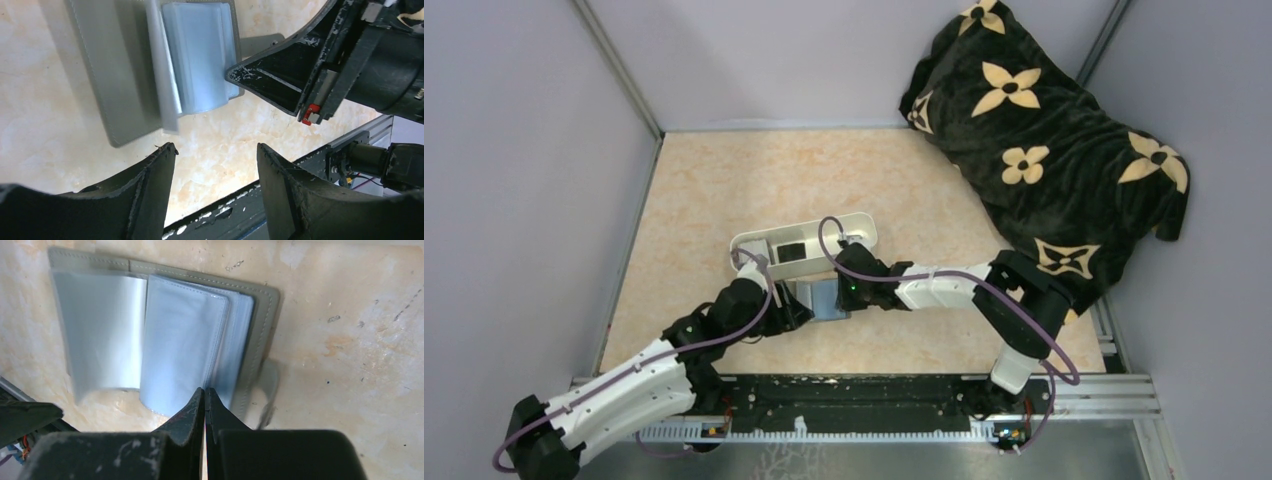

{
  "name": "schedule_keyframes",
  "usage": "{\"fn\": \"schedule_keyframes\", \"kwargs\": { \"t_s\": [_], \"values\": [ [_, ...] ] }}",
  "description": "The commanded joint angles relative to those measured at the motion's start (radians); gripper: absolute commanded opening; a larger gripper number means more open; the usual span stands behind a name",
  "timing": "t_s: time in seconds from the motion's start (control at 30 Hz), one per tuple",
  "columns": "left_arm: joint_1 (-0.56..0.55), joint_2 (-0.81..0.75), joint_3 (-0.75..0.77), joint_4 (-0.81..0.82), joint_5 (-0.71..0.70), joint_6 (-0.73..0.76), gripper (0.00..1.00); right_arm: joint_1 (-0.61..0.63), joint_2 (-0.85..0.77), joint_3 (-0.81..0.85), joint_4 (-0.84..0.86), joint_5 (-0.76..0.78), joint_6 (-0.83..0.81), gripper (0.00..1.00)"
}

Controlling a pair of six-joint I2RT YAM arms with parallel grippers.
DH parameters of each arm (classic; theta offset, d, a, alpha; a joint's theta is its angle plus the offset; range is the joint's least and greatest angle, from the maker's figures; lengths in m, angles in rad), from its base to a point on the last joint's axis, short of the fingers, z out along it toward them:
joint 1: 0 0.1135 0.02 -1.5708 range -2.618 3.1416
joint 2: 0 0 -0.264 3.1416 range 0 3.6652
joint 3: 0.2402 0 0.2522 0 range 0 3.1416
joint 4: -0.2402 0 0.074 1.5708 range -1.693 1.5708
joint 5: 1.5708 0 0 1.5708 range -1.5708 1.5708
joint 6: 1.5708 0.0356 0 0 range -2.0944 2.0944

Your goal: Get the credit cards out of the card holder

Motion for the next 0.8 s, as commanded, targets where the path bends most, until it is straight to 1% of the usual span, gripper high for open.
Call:
{"fn": "schedule_keyframes", "kwargs": {
  "t_s": [0.0,0.17,0.3,0.47,0.57,0.67,0.77],
  "values": [
    [-0.002,-0.044,0.050,-0.120,-0.017,0.020,0.67,0.011,0.024,0.053,0.032,-0.014,-0.011,0.00],
    [-0.003,-0.060,0.044,-0.176,-0.058,0.014,0.67,0.014,0.039,0.065,0.029,-0.015,-0.013,0.00],
    [-0.003,-0.086,0.050,-0.162,-0.033,0.004,0.67,0.014,0.048,0.062,0.030,-0.018,-0.013,0.00],
    [-0.002,-0.138,0.140,-0.160,-0.014,0.030,0.66,0.015,0.050,0.057,0.031,-0.015,-0.012,0.00],
    [-0.002,-0.125,0.182,-0.159,-0.022,0.069,0.66,0.014,0.054,0.057,0.035,-0.019,-0.011,0.00],
    [-0.002,-0.079,0.194,-0.114,-0.004,0.086,0.66,0.014,0.060,0.058,0.038,-0.024,-0.010,0.00],
    [-0.003,-0.023,0.177,-0.005,0.049,0.075,0.66,0.014,0.059,0.055,0.037,-0.025,-0.009,0.00]
  ]
}}
